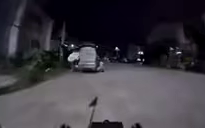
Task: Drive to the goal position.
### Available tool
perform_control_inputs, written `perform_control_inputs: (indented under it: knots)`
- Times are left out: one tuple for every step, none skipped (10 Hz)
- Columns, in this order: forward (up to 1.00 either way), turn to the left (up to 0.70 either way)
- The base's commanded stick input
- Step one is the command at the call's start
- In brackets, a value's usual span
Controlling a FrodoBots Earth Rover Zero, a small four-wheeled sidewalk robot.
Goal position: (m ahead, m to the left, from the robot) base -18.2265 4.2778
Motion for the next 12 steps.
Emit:
perform_control_inputs:
  knots:
    - [0.72,-0.42]
    - [0.00,-0.85]
    - [0.00,-0.85]
    - [0.00,-0.85]
    - [0.00,-0.85]
    - [0.00,-0.85]
    - [0.00,-0.85]
    - [0.00,-0.85]
    - [0.00,-0.85]
    - [0.00,-0.85]
    - [0.00,-0.85]
    - [0.00,-0.85]
